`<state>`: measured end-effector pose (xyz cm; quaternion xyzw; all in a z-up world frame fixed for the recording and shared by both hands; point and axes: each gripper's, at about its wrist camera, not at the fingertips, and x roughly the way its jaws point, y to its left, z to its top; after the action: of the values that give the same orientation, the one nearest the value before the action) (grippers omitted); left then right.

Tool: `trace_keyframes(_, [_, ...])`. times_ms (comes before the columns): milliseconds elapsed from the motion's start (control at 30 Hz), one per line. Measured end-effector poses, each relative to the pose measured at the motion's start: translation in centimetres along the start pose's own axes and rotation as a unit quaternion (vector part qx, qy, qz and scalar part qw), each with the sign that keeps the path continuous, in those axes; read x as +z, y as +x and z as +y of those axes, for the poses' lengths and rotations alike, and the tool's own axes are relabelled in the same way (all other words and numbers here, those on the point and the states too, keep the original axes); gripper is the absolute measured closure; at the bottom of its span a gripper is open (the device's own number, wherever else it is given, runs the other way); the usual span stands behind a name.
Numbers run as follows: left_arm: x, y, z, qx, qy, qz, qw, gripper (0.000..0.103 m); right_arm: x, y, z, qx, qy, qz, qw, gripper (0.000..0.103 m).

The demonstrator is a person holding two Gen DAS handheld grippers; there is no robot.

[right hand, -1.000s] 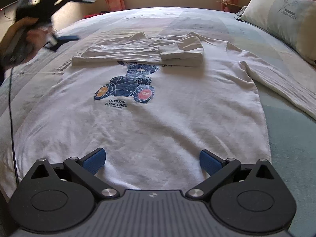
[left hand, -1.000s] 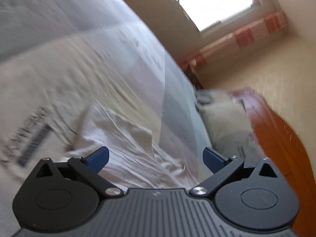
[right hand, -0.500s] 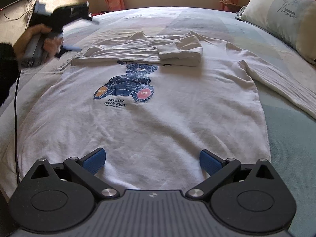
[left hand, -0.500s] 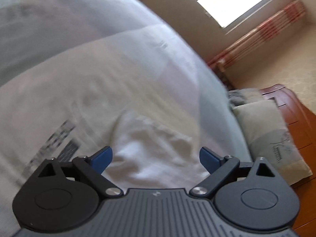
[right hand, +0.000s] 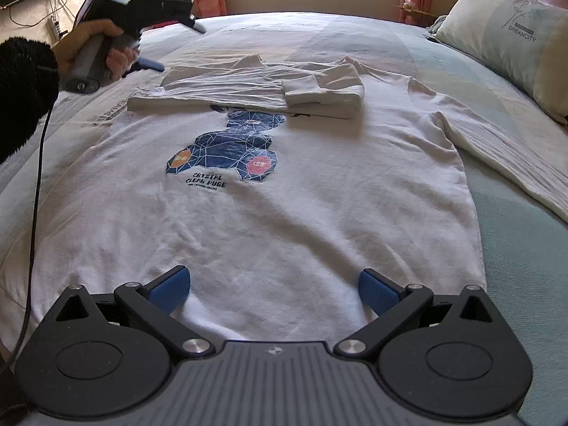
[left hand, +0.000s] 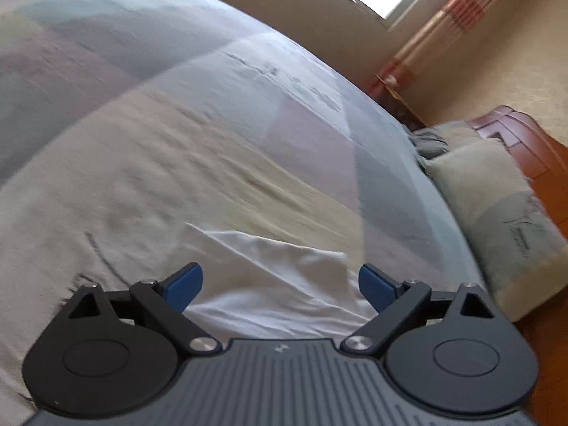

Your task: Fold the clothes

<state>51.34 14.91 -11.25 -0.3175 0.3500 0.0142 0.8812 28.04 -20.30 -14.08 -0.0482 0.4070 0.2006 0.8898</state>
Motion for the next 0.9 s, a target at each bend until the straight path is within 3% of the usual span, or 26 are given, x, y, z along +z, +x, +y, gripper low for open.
trace_keyframes(67, [0.0, 1.1, 0.4, -0.003, -0.012, 0.024, 0.9996, 0.008, 0.0, 0.0, 0.0, -0.001, -0.001, 0.000, 1.000, 0.000])
trace_keyframes(133, [0.1, 3.0, 1.0, 0.025, -0.017, 0.031, 0.9991, 0.009, 0.0, 0.1, 0.0, -0.001, -0.002, 0.000, 1.000, 0.000])
trace_keyframes(267, [0.7, 4.0, 0.8, 0.053, 0.023, 0.007, 0.9983, 0.008, -0.1, 0.2, 0.0, -0.002, -0.005, -0.001, 1.000, 0.000])
trace_keyframes(367, [1.5, 3.4, -0.4, 0.067, 0.031, 0.012, 0.9972, 0.008, -0.1, 0.2, 0.0, -0.002, -0.007, -0.002, 1.000, 0.000])
trace_keyframes(467, [1.0, 2.0, -1.1, 0.037, 0.061, 0.017, 0.9973, 0.008, -0.1, 0.2, 0.1, -0.003, -0.007, -0.002, 1.000, 0.000])
trace_keyframes(600, [-0.8, 2.1, 0.0, 0.050, 0.052, 0.063, 0.9954, 0.008, -0.1, 0.2, 0.1, -0.003, -0.007, -0.001, 1.000, 0.000])
trace_keyframes(733, [-1.8, 0.1, -0.7, 0.058, 0.072, 0.061, 0.9939, 0.008, -0.1, 0.2, 0.1, -0.004, -0.006, -0.003, 1.000, 0.000])
trace_keyframes(800, [-2.5, -1.6, -1.4, 0.027, 0.089, 0.047, 0.9945, 0.007, -0.1, 0.3, 0.1, -0.005, -0.006, -0.003, 1.000, 0.000])
trace_keyframes(867, [-3.5, -1.7, -1.8, 0.023, 0.109, 0.067, 0.9915, 0.006, -0.1, 0.2, 0.1, -0.005, -0.005, -0.004, 1.000, 0.000])
trace_keyframes(900, [-4.1, -1.3, -1.5, 0.040, 0.110, 0.091, 0.9889, 0.006, -0.1, 0.2, 0.1, -0.004, -0.006, -0.004, 1.000, 0.000])
